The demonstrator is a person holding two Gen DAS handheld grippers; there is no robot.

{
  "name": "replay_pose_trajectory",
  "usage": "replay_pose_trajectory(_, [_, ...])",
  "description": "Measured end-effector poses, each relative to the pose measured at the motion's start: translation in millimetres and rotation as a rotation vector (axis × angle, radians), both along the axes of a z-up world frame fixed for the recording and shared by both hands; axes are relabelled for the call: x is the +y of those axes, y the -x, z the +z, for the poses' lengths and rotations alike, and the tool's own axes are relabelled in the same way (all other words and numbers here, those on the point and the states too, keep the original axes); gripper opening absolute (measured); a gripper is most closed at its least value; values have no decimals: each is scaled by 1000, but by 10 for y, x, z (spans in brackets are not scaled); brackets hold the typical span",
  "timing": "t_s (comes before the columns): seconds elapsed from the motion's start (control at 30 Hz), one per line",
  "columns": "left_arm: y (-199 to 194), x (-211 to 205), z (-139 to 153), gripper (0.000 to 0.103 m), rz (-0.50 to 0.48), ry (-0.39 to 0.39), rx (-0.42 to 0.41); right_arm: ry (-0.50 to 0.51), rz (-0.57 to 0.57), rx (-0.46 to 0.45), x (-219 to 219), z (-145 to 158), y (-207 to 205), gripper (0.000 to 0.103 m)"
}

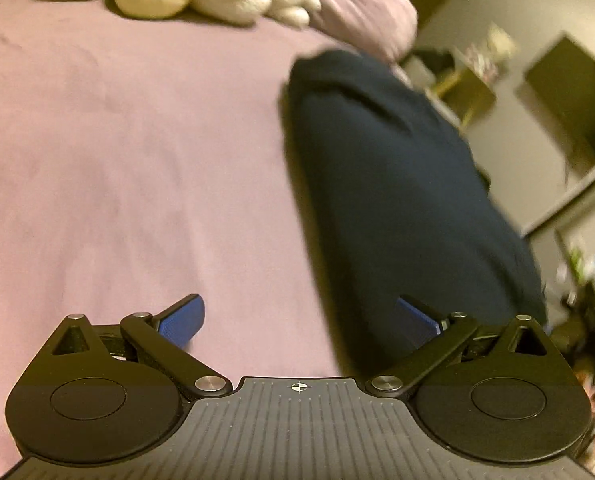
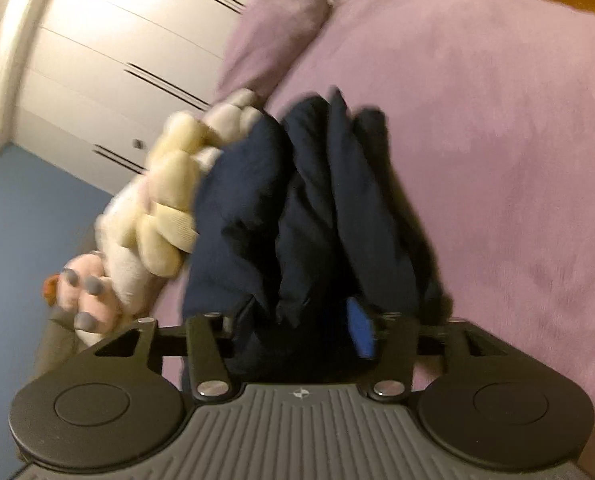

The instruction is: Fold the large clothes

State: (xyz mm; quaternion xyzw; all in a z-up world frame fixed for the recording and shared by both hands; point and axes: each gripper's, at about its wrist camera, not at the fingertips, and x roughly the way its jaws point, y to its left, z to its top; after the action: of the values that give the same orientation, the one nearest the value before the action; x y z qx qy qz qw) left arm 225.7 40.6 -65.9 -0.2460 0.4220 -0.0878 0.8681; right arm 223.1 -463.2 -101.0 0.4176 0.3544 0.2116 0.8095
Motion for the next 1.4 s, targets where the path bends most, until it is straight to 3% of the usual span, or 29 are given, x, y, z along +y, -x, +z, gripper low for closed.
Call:
replay_pose_trajectory(0.1, [-369,-55,-70,103,-17,80,-12,-39,-52,17,-178,-31,-237,60])
replay_pose_trajectory(0.3, [-873,-271,-304,103,-7,282,26,-144,-23,122,-228,-324,-907,64])
replay_pose_trajectory(0.4, [-1010,-281,-407,103,8,327,52,-127,-1,167,-135,-427,-1118,63])
replay_pose_trajectory(0.5, [-1061,-293,-421,93,18,363,65,-111,18,164,-46,-456,-1233,55])
replay_pose_trajectory(0.6, [-1089,-381,-315,83,-5,306,51,-71,43,166,41,-475,-1299,38])
replay_pose_trajectory(0.77, [-1013,-300,-112,72,-12,300,23,-65,66,145,125,-390,-1274,28])
replay_pose_trajectory(0.87, [-961,-219,20,72,7,291,8,-94,80,126,249,-295,-1288,27])
replay_pose_trajectory(1.07, [-536,346,303,72,87,170,-65,-157,156,136,670,-234,-1315,27])
replay_pose_trajectory(1.13, [-388,529,271,73,127,120,-49,-185,211,152,926,-296,-1326,27])
replay_pose_trajectory(1.23, [-301,728,52,77,211,158,30,-215,266,169,1316,-428,-1307,27])
replay_pose_trajectory(1.33, [-197,796,-15,81,234,163,16,-250,210,173,1470,-513,-1225,36])
replay_pose_trajectory(1.4, [-124,788,39,84,218,139,-16,-210,166,185,1462,-460,-1149,40])
